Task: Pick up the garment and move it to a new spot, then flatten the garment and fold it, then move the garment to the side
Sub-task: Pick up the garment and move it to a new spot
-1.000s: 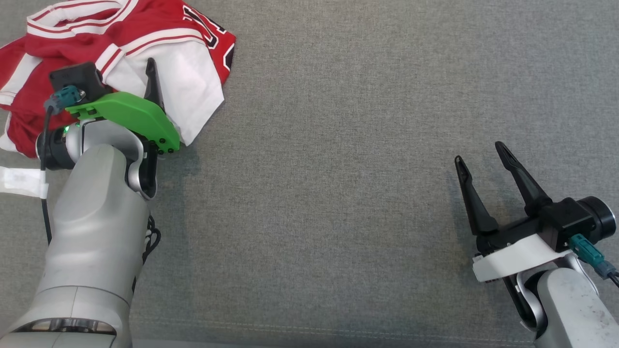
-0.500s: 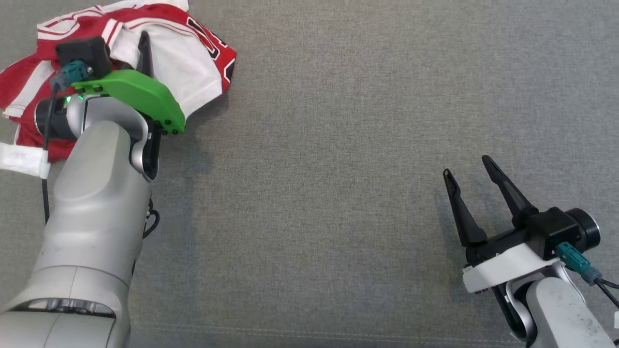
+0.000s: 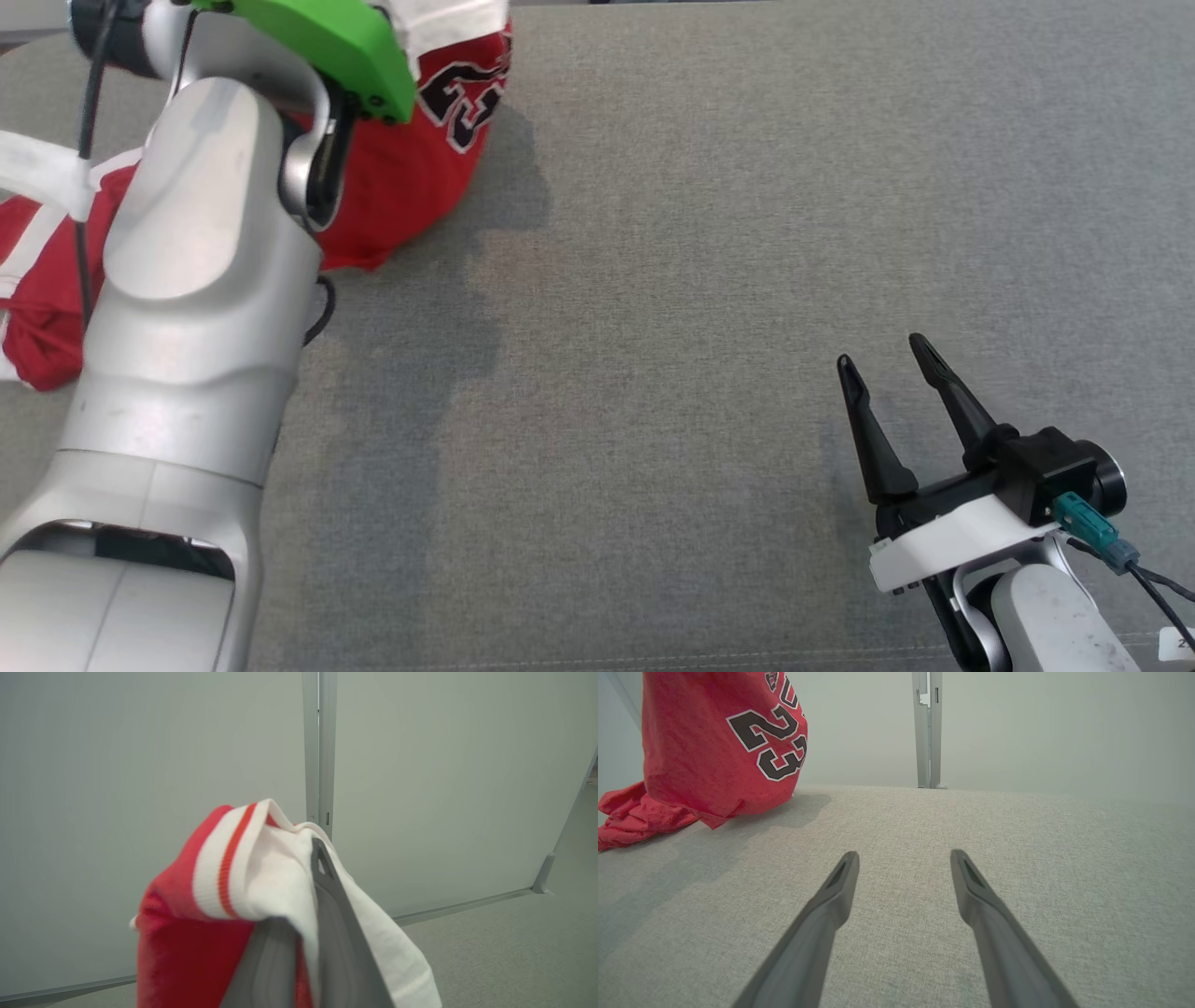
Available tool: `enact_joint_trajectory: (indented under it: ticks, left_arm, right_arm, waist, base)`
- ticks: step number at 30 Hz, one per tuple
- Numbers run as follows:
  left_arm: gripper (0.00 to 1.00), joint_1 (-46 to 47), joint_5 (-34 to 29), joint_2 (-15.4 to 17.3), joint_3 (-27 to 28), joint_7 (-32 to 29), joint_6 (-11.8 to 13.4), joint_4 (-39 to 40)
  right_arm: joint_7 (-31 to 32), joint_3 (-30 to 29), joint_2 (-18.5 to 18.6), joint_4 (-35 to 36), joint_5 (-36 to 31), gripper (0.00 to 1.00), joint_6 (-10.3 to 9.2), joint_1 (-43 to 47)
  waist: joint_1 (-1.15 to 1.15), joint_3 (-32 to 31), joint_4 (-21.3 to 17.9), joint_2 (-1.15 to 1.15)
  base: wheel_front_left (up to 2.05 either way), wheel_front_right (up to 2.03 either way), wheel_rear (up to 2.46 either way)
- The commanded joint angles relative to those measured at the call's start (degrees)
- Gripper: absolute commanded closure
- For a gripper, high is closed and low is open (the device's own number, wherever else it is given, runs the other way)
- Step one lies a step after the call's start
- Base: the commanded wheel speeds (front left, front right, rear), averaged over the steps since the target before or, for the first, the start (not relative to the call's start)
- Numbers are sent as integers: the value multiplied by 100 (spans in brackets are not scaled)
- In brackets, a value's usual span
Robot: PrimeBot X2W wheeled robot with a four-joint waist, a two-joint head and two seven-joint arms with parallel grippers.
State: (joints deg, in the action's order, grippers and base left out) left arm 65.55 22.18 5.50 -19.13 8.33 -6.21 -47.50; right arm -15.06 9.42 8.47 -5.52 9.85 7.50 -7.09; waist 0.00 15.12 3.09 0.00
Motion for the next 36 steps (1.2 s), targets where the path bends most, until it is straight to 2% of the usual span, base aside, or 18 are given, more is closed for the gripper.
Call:
enact_joint_trajectory:
  ticks: [1, 9, 13, 17, 20, 24, 28, 33, 34, 35, 36]
  left_arm:
    - [100, -36, 83, -84, -99, -92, -37, 240]
    - [100, -1050, 490, -241, -1097, -912, -89, 2080]
    - [100, -1634, 887, -253, -1623, -1212, 103, 2922]
    - [100, -2008, 1193, -248, -2099, -1320, 338, 3341]
    - [100, -2245, 1346, -241, -2263, -1356, 471, 3214]
    - [100, -2529, 1445, -240, -2323, -1237, 530, 2512]
    - [100, -2684, 1468, -245, -2473, -931, 306, 1621]
    - [100, -2687, 1580, -244, -2619, -632, 211, 640]
    - [82, -2682, 1616, -249, -2663, -561, 191, 534]
    - [21, -2703, 1681, -254, -2730, -535, 136, 466]
    - [0, -2736, 1772, -254, -2788, -530, 100, 424]
  right_arm:
    - [-19, -28, -21, -10, 20, 0, -2, 79]
    - [-19, -44, -197, 18, 56, 0, -2, 49]
    - [-19, -27, -266, 12, 63, 0, -2, 21]
    - [-19, -51, -323, -11, 79, 0, -2, 40]
    - [-19, -59, -365, -27, 100, 0, -2, 88]
    - [-19, -43, -405, -50, 118, 0, -2, 107]
    - [-19, -65, -448, -68, 125, 0, -2, 132]
    - [-19, -63, -475, -85, 119, 0, -2, 160]
    - [-19, -80, -475, -88, 116, 0, -2, 161]
    - [-19, -87, -474, -88, 107, 0, -2, 165]
    - [-19, -93, -465, -80, 95, 0, -2, 178]
  waist:
    - [0, -165, -204, 0]
    - [0, -194, -828, 0]
    - [0, -125, -1210, 0]
    - [0, -108, -1565, 0]
    - [0, -94, -1782, 0]
    - [0, -74, -1989, 0]
    - [0, -86, -2085, 0]
    - [0, -100, -2078, 0]
    - [0, -112, -2057, 0]
    - [0, -130, -2032, 0]
    - [0, -155, -2003, 0]
  base:
    - [0, 0, 0]
    - [0, 0, 0]
    - [0, 0, 0]
    - [0, 0, 0]
    - [0, 0, 0]
    - [0, 0, 0]
    - [0, 0, 0]
    - [0, 0, 0]
    - [0, 0, 0]
    - [0, 0, 0]
    - [0, 0, 0]
